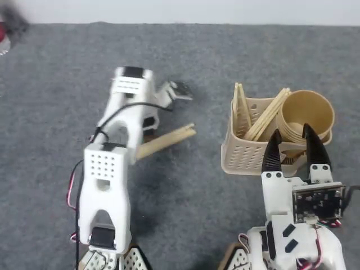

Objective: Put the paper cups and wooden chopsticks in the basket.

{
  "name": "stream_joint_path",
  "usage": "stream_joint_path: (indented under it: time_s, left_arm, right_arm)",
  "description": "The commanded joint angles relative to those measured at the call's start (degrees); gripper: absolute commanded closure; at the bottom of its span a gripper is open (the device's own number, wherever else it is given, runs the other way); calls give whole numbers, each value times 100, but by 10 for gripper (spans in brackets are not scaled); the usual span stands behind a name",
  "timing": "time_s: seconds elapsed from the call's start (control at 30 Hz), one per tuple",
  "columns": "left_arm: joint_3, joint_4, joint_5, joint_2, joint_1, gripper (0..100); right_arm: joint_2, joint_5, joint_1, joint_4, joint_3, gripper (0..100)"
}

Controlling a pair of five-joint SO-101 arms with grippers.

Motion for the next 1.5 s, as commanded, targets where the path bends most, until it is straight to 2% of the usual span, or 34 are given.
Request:
stream_joint_path:
  time_s: [0.0, 0.2, 0.37, 0.47, 0.6, 0.77, 0.87, 0.93, 1.1, 1.27, 1.43, 1.47]
  left_arm:
    - [514, 185, -26, -571, 369, 893]
    - [505, 185, -9, -1275, -44, 893]
    - [488, 176, 44, -2699, -510, 893]
    - [242, 167, 721, -3798, -809, 893]
    - [84, 167, 1829, -5055, -1266, 893]
    - [804, 167, 3648, -6295, -2312, 893]
    - [1666, -9, 4440, -6963, -3200, 893]
    - [2466, -290, 4712, -7393, -3657, 893]
    - [4998, -1178, 4791, -8484, -4352, 893]
    - [7345, -2330, 4791, -9574, -5336, 893]
    - [9499, -3297, 4791, -10514, -5996, 893]
    - [9895, -3464, 4782, -10681, -6048, 893]
  right_arm:
    - [-4, 79, 4, 13, -26, 832]
    - [-4, 79, 4, 22, -26, 832]
    - [57, 53, -48, 22, -26, 832]
    - [136, 35, -189, -13, -62, 829]
    - [848, 88, -875, 13, -308, 829]
    - [2387, 88, -1411, 13, -1037, 829]
    - [3327, 273, -1868, 31, -1600, 829]
    - [3943, 589, -2281, 101, -1925, 829]
    - [5613, 1284, -3248, 488, -2787, 829]
    - [7108, 2110, -3530, 505, -3165, 821]
    - [8435, 3130, -3714, 479, -3165, 648]
    - [8673, 3270, -3723, 356, -3174, 642]
